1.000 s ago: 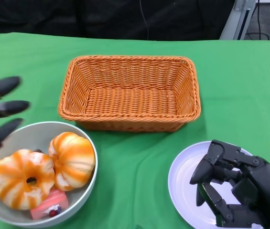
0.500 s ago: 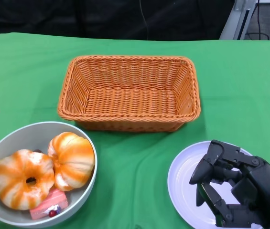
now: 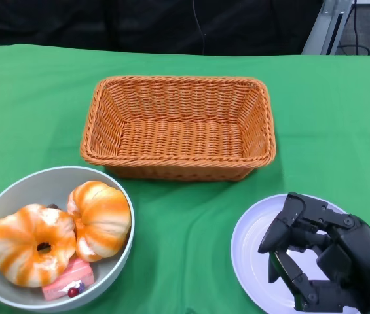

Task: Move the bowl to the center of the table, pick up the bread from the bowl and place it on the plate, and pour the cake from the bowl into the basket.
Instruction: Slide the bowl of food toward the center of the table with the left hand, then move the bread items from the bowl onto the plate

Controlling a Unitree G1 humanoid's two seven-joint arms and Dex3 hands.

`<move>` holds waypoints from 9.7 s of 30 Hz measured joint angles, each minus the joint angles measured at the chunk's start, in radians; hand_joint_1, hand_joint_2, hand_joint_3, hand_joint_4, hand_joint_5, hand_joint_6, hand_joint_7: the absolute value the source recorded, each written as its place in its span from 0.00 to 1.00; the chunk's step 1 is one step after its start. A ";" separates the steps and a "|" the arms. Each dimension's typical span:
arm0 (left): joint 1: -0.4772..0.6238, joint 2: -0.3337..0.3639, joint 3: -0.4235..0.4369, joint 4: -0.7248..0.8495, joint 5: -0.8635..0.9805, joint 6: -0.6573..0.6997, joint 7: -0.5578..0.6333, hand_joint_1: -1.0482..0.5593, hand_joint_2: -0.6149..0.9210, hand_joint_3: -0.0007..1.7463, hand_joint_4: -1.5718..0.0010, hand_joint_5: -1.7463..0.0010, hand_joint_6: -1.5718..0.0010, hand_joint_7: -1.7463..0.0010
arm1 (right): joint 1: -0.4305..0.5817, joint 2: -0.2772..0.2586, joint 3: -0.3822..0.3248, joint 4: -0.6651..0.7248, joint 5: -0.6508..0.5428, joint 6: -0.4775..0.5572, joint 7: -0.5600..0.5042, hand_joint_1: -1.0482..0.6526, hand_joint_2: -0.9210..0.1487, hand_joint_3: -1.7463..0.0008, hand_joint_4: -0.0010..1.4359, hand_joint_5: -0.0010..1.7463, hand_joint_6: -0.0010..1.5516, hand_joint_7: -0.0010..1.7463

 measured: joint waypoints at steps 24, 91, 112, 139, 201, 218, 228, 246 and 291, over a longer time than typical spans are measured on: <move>-0.004 0.125 -0.094 -0.111 0.055 0.400 -0.062 0.26 1.00 0.33 0.91 1.00 0.94 1.00 | -0.008 0.000 0.004 0.000 -0.002 0.001 -0.001 0.53 0.30 0.41 0.51 0.94 0.44 0.77; 0.094 0.135 -0.120 -0.558 -0.165 0.783 -0.156 0.26 1.00 0.33 0.99 1.00 1.00 1.00 | -0.016 0.000 0.018 0.000 -0.031 0.001 -0.020 0.53 0.32 0.39 0.51 0.95 0.45 0.77; 0.089 0.139 -0.162 -0.585 -0.219 0.844 -0.160 0.23 1.00 0.32 0.99 0.99 1.00 1.00 | -0.016 0.000 0.033 -0.001 -0.041 0.002 -0.022 0.53 0.32 0.39 0.51 0.94 0.46 0.76; 0.071 0.150 -0.238 -0.633 -0.239 0.883 -0.162 0.23 1.00 0.29 0.97 0.99 1.00 1.00 | -0.019 0.001 0.041 -0.003 -0.068 0.002 -0.034 0.53 0.32 0.40 0.49 0.95 0.45 0.77; -0.012 -0.172 -0.196 0.021 0.054 -0.364 -0.090 0.63 0.86 0.41 0.55 0.17 0.51 0.37 | -0.268 -0.177 0.174 -0.398 -0.451 0.305 0.081 0.18 0.00 0.94 0.45 0.22 0.40 0.00; -0.053 -0.184 -0.192 0.116 0.054 -0.449 -0.081 0.53 1.00 0.11 0.59 0.06 0.52 0.34 | -0.431 -0.059 0.447 -0.324 -0.834 0.405 0.124 0.09 0.00 0.91 0.35 0.17 0.30 0.00; -0.060 -0.183 -0.193 0.090 0.077 -0.376 -0.035 0.56 0.98 0.15 0.58 0.17 0.53 0.34 | -0.472 0.025 0.584 -0.268 -1.077 0.488 0.248 0.03 0.00 0.83 0.27 0.10 0.18 0.00; -0.065 -0.166 -0.167 0.131 0.024 -0.403 -0.069 0.55 0.84 0.40 0.54 0.18 0.52 0.33 | -0.483 0.077 0.727 -0.037 -1.423 0.392 0.163 0.03 0.00 0.86 0.26 0.07 0.17 0.00; -0.061 -0.178 -0.170 0.110 0.081 -0.414 0.014 0.58 0.85 0.38 0.53 0.18 0.53 0.33 | -0.489 0.200 0.743 0.277 -1.568 0.462 0.021 0.16 0.00 0.92 0.28 0.03 0.22 0.02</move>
